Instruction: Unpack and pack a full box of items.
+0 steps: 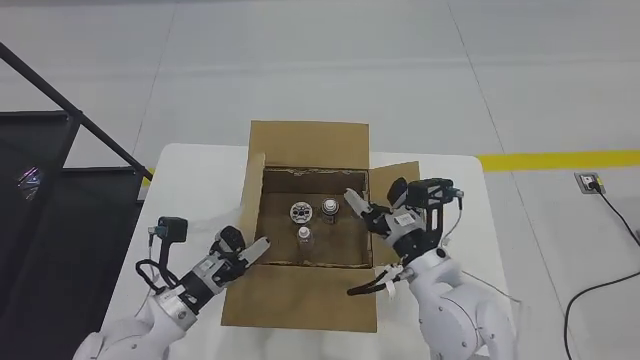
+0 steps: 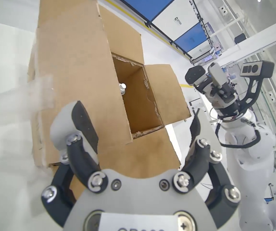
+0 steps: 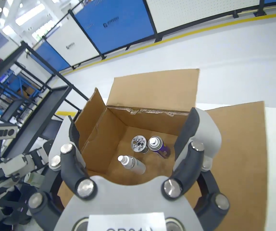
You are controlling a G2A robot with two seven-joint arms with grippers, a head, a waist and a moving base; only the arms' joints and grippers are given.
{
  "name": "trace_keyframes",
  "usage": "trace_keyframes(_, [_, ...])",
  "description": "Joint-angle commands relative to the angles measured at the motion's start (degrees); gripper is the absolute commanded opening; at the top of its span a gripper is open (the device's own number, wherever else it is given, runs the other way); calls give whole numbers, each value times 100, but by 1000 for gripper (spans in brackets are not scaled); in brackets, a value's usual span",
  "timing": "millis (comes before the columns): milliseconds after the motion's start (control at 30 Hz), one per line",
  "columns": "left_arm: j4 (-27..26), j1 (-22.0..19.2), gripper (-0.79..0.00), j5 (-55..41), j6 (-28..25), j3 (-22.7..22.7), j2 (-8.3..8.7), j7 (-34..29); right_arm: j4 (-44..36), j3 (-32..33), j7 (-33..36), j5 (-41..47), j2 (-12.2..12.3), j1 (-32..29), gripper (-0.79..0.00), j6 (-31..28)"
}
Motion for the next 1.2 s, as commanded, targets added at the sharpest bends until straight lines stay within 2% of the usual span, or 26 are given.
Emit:
trace_keyframes(0, [93,-118,0,48,107,154,-8,-21,-183,334,-17,299,24,-206,0,64])
trace_keyframes(100, [212,-293,0,53,229,339,-15,-177,-396,865,67,665,69,-480,0,172])
trace_keyframes(200, [356,-457,0,194,283,480,-14,-299,-372,1363,692,1160,139,-563,0,5])
trace_keyframes(367, [540,-642,0,288,336,630,-17,-384,191,1870,1961,2168,266,-224,0,-456])
trace_keyframes(433, [578,-685,0,317,340,670,-16,-419,545,1934,2388,2320,323,17,0,-663])
trace_keyframes(567, [628,-731,0,403,350,729,-13,-436,1130,1881,3042,2676,412,547,0,-940])
trace_keyframes(800, [671,-739,0,461,393,770,-11,-362,1426,1900,3763,4204,562,932,0,-2290])
trace_keyframes(900, [668,-735,0,456,401,777,-10,-335,1480,1726,4062,4711,616,1076,0,-2637])
trace_keyframes(1033, [686,-741,0,427,412,784,-11,-291,1871,1268,4382,4970,663,1518,0,-2733])
trace_keyframes(1167, [720,-762,0,420,543,814,-24,-128,2480,645,4475,4676,673,2095,0,-2538])
